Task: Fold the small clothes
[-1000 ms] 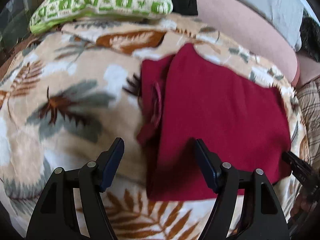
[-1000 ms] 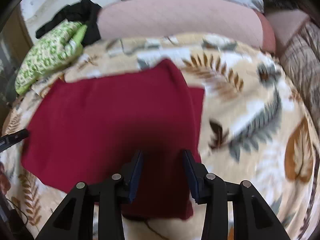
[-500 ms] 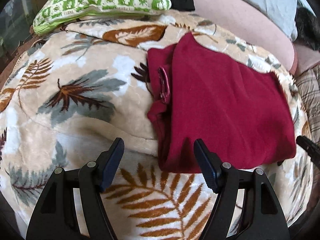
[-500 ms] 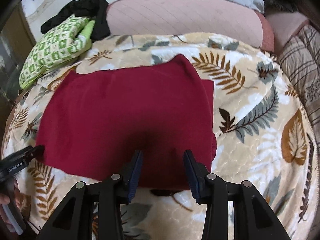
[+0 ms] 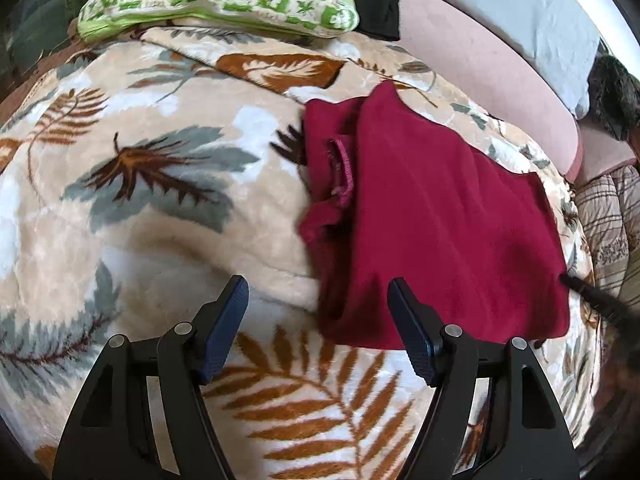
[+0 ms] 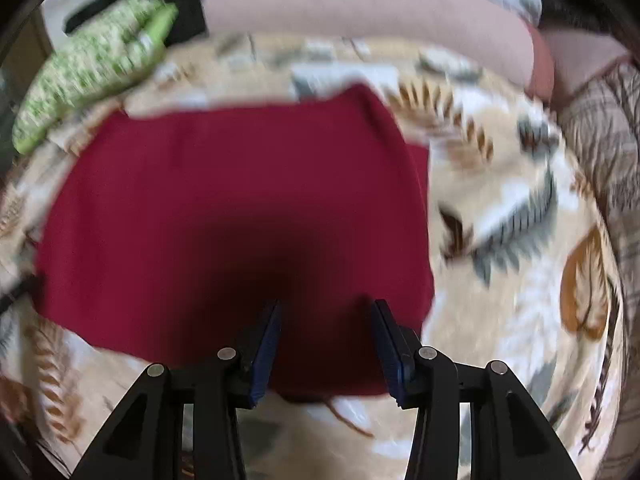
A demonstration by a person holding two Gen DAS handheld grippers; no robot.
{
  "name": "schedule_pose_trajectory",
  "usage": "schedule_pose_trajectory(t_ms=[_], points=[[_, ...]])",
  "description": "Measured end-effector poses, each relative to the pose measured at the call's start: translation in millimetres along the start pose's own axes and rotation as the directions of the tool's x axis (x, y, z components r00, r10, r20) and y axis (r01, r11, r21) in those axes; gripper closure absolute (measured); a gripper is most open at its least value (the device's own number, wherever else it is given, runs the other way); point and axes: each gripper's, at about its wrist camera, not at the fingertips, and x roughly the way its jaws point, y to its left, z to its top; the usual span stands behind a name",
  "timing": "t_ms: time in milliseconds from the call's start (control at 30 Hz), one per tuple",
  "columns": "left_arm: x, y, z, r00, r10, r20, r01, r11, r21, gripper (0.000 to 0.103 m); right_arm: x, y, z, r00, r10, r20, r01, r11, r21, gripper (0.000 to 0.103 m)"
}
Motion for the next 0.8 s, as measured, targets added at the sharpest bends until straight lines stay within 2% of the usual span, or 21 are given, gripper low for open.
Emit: schedule_pose_trajectory(t_ms=[67, 167, 267, 500, 567, 633, 700, 733, 800], points=[[3.5, 3.7, -0.3, 1.0, -0.001, -0.006, 0.001, 1.0, -0.014, 0.031, -7.1, 15.3, 13.0, 0.998, 0.057, 0.035, -0.057, 0.998, -0.003, 0.059], [10.0, 7.5, -1.5, 1.0, 0.001, -0.023, -0.001, 1.0, -0.021, 0.031, -3.2, 54.7, 34.2, 0.98, 0.193, 0.051, -0.19, 0.98, -0.051, 0.059], [11.4, 10.2, -1.4, 0.999, -0.022, -0.024, 0.021, 0.999, -0.041, 0.031, 17.1, 93.1, 52.9, 0.969, 0.247, 0.026, -0.244, 0.964, -0.102, 0.059], [23.6, 10.2, 6.2, 0.998, -0.042, -0.045, 0.039, 0.998, -0.052, 0.031, 64.3, 161.4, 99.0, 0.948, 0.318, 0.003, -0.314, 0.939, -0.143, 0.06], [25.8, 10.5, 8.8, 0.998, -0.043, -0.044, 0.041, 0.997, -0.059, 0.031, 78.0, 181.9, 111.0, 0.949, 0.315, -0.011, -0.312, 0.935, -0.165, 0.06], [27.7, 11.2, 10.6, 0.998, -0.045, -0.044, 0.042, 0.997, -0.063, 0.03, 90.2, 198.1, 116.4, 0.948, 0.317, -0.032, -0.317, 0.931, -0.18, 0.06], [28.4, 10.8, 11.5, 0.998, -0.045, -0.045, 0.042, 0.997, -0.061, 0.03, 107.2, 213.1, 118.0, 0.94, 0.326, -0.096, -0.339, 0.922, -0.188, 0.06], [28.6, 10.9, 11.4, 0.998, -0.045, -0.046, 0.043, 0.997, -0.059, 0.03, 114.9, 220.1, 117.2, 0.942, 0.312, -0.126, -0.332, 0.922, -0.197, 0.059], [28.1, 11.5, 10.8, 0.998, -0.048, -0.046, 0.045, 0.997, -0.061, 0.03, 115.7, 227.0, 116.0, 0.95, 0.288, -0.122, -0.309, 0.923, -0.229, 0.057]])
